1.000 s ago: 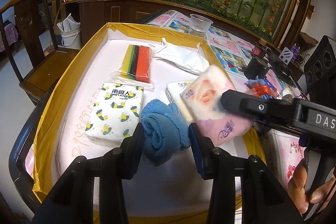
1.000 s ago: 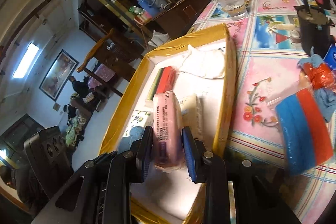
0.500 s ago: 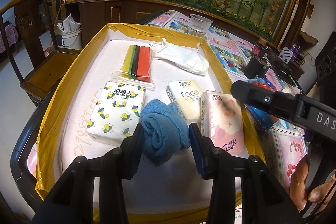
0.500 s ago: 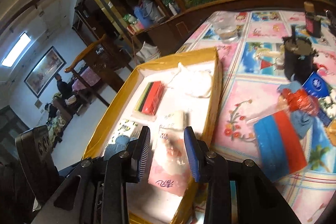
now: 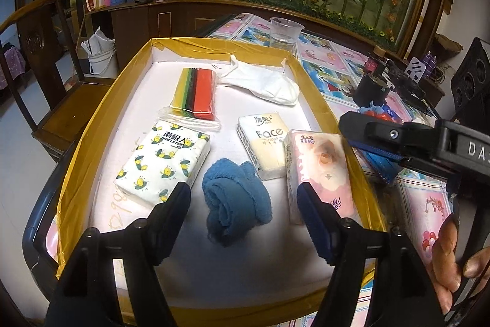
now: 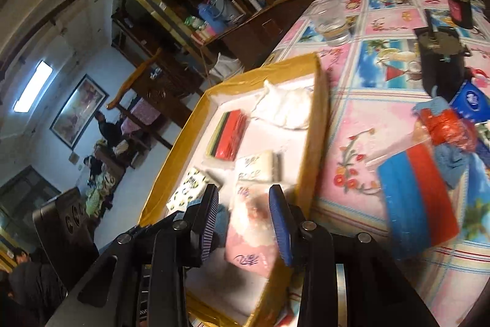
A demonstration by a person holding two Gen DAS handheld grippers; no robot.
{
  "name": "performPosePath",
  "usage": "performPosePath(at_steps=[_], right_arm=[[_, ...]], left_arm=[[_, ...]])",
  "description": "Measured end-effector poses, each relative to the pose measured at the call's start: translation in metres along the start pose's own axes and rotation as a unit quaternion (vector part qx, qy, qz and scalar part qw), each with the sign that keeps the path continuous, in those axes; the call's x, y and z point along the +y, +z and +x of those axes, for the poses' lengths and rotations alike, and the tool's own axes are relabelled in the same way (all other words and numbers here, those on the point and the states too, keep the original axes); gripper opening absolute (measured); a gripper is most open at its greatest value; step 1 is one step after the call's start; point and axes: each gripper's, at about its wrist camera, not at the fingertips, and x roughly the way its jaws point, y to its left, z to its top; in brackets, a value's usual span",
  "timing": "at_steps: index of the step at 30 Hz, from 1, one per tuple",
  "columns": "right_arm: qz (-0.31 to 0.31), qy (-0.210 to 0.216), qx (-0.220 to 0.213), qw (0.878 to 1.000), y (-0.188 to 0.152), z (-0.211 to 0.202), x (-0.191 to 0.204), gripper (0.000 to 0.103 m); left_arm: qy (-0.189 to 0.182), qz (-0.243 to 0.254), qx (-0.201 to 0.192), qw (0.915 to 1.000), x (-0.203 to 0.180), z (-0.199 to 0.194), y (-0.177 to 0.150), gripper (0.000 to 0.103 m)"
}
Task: Organize soft objects
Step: 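Lower the blue towel and pink pack into the tray and open both grippers, then move the left gripper to the bagged blue-red sponges while the right gripper reaches the brown knitted scrubber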
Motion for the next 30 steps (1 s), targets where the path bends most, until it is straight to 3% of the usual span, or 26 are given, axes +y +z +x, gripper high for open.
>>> performPosePath(at_steps=[7, 17, 21, 25, 30], right_arm=[[0.04, -0.02, -0.049, 0.998, 0.009, -0.039, -0.033, 0.047], [0.086, -0.046, -0.081, 0.992, 0.013, -0.078, -0.074, 0.048], [0.108, -0.057, -0.095, 0.988, 0.014, -0.095, -0.09, 0.05], [0.131, -0.067, -0.11, 0.983, 0.014, -0.114, -0.108, 0.051], [0.156, -0.076, -0.135, 0.976, 0.014, -0.137, -0.126, 0.055]], left_arm=[[-0.005, -0.008, -0.008, 0.9999, -0.001, -0.005, 0.002, 0.072], [-0.023, 0.019, -0.023, 0.9993, -0.03, -0.016, 0.01, 0.072], [-0.059, 0.038, -0.016, 0.9974, -0.06, -0.016, 0.017, 0.073], [-0.096, 0.046, -0.002, 0.9943, -0.091, -0.011, 0.023, 0.083], [-0.103, 0.055, 0.029, 0.9928, -0.131, 0.011, 0.028, 0.084]])
